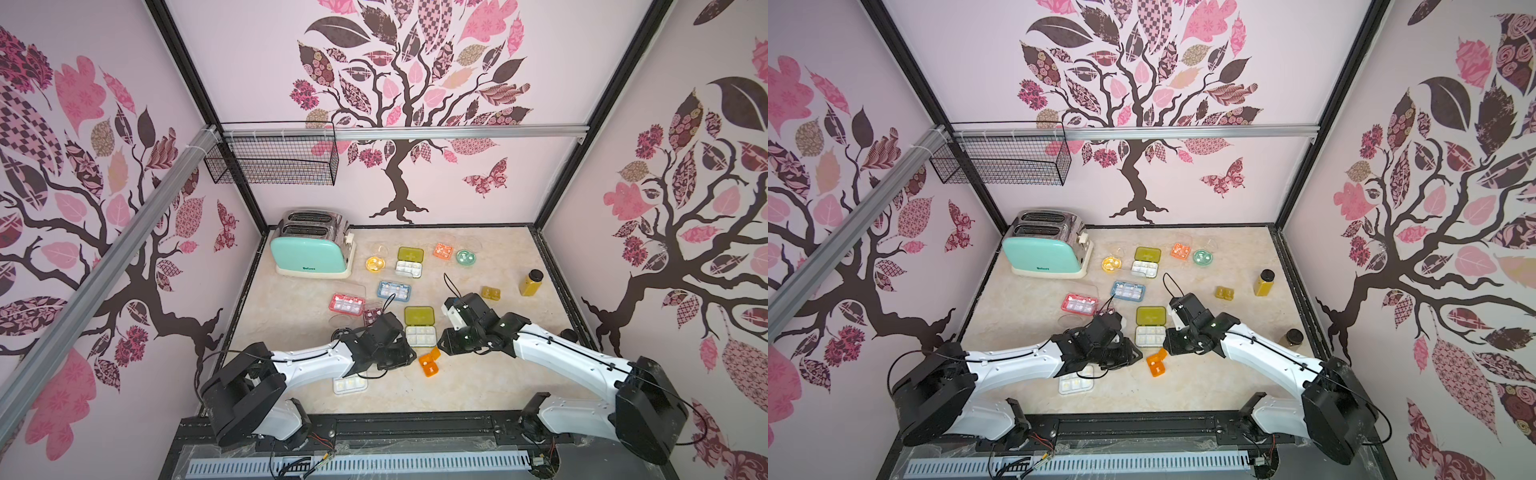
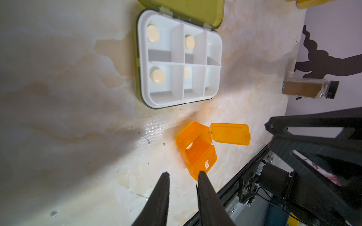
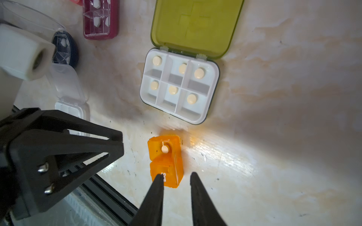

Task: Close pillboxes
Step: Close the lid on the pillbox.

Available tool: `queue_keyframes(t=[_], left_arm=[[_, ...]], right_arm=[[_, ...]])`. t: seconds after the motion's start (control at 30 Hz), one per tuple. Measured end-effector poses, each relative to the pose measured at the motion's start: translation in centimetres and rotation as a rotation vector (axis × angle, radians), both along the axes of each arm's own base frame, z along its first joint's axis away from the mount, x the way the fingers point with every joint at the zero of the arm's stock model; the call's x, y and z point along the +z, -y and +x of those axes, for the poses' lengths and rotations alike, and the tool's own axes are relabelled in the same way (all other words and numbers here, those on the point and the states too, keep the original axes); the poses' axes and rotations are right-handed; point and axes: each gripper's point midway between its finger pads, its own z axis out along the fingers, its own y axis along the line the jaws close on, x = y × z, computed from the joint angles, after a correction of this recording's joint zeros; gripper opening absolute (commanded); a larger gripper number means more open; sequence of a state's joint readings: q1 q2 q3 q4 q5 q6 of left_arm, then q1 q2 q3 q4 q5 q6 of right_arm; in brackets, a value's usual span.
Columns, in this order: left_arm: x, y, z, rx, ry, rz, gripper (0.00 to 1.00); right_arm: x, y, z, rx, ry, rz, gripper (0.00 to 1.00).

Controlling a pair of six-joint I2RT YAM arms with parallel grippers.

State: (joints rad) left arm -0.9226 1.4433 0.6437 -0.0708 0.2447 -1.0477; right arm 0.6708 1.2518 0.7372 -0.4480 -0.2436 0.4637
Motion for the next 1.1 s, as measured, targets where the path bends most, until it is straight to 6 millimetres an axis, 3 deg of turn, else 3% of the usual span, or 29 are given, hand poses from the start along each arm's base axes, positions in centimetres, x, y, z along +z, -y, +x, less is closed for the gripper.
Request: queue_keyframes(t=[0.3, 0.5, 1.1], left_arm=[[-1.6, 1.2, -0.3, -0.056, -0.026, -0.02, 0.11], [-3.6, 1.3, -1.2, -0.087, -0.081, 0.009, 0.11], [-3.0, 2.8, -0.7, -0.12, -0.063, -0.02, 0.1]], right_arm=[[-1.1, -0.5, -0.1, 0.036, -0.033, -0.002, 0.16], [-1.4, -0.5, -0.1, 0.039, -0.044, -0.006, 0.15], [-1.2, -1.0, -0.4, 0.046, -0.063, 0.023, 0.11]])
